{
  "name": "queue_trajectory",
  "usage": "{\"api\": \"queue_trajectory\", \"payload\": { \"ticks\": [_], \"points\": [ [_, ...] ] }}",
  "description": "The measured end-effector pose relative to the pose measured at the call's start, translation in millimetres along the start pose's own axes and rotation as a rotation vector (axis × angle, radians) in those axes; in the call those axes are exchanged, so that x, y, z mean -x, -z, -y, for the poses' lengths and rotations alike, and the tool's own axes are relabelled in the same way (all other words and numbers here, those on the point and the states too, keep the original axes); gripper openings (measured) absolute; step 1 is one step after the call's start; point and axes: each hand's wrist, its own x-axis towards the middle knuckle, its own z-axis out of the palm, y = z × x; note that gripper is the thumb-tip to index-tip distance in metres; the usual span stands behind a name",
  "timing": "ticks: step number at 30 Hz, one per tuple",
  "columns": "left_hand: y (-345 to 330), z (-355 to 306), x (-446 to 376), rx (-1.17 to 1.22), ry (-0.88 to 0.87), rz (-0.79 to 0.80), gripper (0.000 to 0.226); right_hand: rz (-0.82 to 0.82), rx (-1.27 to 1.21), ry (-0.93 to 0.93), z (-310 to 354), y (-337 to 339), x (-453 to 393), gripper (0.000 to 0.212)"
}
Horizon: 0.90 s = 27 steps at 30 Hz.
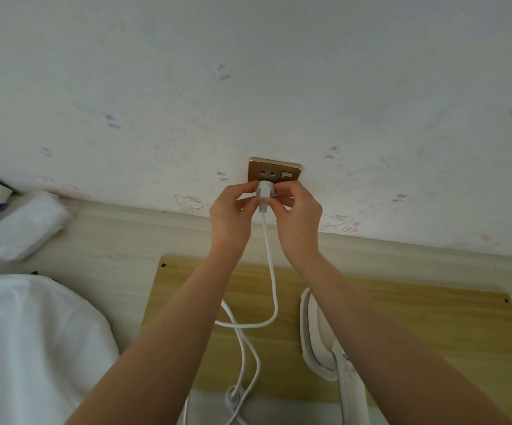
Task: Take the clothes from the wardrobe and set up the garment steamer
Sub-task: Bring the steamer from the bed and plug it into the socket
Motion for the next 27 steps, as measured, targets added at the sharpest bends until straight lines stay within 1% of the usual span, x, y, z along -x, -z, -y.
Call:
{"api": "queue_trajectory", "payload": {
  "ticks": [5,10,13,16,19,23,27],
  "points": [
    [-1.9,-2.1,0.5,-0.053,0.006,-0.007,0.027,0.06,0.052,-0.026,4.5,3.4,-0.1,0.017],
    [7.2,0.3,9.4,-0.149,-0.028,0.044,0.032,0.165,0.182,-0.02,8.8,19.7,11.7,0.028],
    [11.6,3.5,27.4,-0.25,-0.055,0.026,0.029,0.19,0.232,-0.084,6.8,32.7,25.6,0.037],
    [8.8,8.7,48.8,-0.443,-0.112,0.107,0.025,0.271,0.32,-0.147,-4.6,46.6,47.3,0.044],
    [6.6,14.1,68.4,-0.586,-0.157,0.189,0.023,0.33,0.435,-0.161,-15.9,67.9,76.0,0.044],
    [3.9,16.5,98.5,-0.685,-0.185,0.268,0.022,0.374,0.566,-0.132,-26.2,98.4,118.5,0.044],
    [-6.1,21.9,137.2,-0.755,-0.247,0.357,0.021,0.359,0.661,-0.119,-32.3,129.5,158.6,0.043]
  ]
}}
